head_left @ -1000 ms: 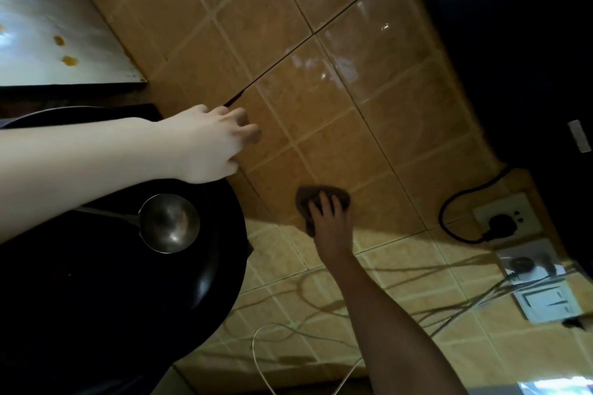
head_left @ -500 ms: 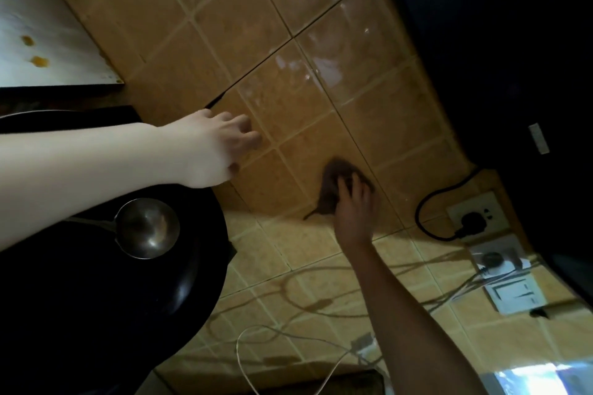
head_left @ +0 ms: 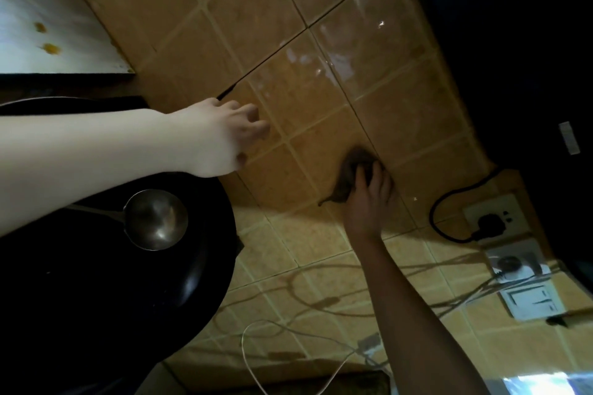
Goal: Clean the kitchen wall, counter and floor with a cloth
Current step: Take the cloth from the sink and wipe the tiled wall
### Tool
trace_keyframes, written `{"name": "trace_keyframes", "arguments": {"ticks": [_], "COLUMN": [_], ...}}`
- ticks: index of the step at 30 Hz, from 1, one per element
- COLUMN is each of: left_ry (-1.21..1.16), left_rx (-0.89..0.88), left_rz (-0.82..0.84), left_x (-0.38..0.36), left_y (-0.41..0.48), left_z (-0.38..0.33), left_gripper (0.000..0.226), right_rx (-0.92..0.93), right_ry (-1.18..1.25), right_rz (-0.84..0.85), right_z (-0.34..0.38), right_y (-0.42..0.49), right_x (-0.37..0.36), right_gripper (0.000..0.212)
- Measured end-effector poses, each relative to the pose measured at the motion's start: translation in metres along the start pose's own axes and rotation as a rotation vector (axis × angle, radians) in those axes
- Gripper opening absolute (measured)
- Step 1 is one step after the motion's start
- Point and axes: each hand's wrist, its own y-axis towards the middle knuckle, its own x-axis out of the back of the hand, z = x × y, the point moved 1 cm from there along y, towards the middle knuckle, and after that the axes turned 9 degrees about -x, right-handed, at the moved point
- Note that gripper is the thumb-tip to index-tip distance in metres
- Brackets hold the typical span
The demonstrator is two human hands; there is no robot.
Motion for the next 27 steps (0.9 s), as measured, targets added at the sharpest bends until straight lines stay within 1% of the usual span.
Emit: {"name": "trace_keyframes", "arguments": {"ticks": [2,5,6,8,9,12,16,19,21,24,27], "left_ry": [-0.011,-0.003,0.001,0.017,0.016,0.03,0.087,0.101,0.102,0.116,0.136], "left_rx": [0.001,-0.007,-0.005,0.001,0.005,0.016,0.066,0.089,0.104,0.126,0.16], "left_rz": [-0.007,-0.016,-0.026,-0.047,-0.053,-0.058,-0.052,-0.066,-0.076,-0.09,-0.101], "left_x": [-0.003,-0.007,-0.008,-0.008,-0.008,-0.004,0.011,0.022,0.03,0.042,0.053], "left_y": [-0.002,-0.004,-0.005,-0.007,-0.009,-0.013,-0.019,-0.022,-0.025,-0.029,-0.036], "left_z": [0.003,0.007,0.008,0.012,0.013,0.02,0.034,0.042,0.047,0.056,0.069], "left_gripper": [0.05,0.049,0.049,0.049,0.05,0.052,0.052,0.05,0.048,0.047,0.046], "right_rx": [0.106,0.331,0.401,0.445,0.44,0.411,0.376,0.229,0.117,-0.004,-0.093], "right_ry": [-0.107,-0.253,-0.299,-0.35,-0.36,-0.34,-0.241,-0.15,-0.049,0.081,0.187], "right_rz": [0.04,0.133,0.136,0.14,0.168,0.181,0.122,0.014,-0.082,-0.07,-0.144], "right_z": [0.009,0.025,0.029,0.035,0.038,0.042,0.043,0.046,0.048,0.052,0.065], "right_y": [-0.011,-0.017,-0.016,-0.012,-0.011,-0.007,0.021,0.053,0.075,0.107,0.127], "right_x": [-0.012,-0.023,-0.026,-0.028,-0.028,-0.024,0.001,0.034,0.057,0.086,0.108], "right_gripper": [0.063,0.065,0.066,0.069,0.071,0.075,0.074,0.064,0.064,0.069,0.061]}}
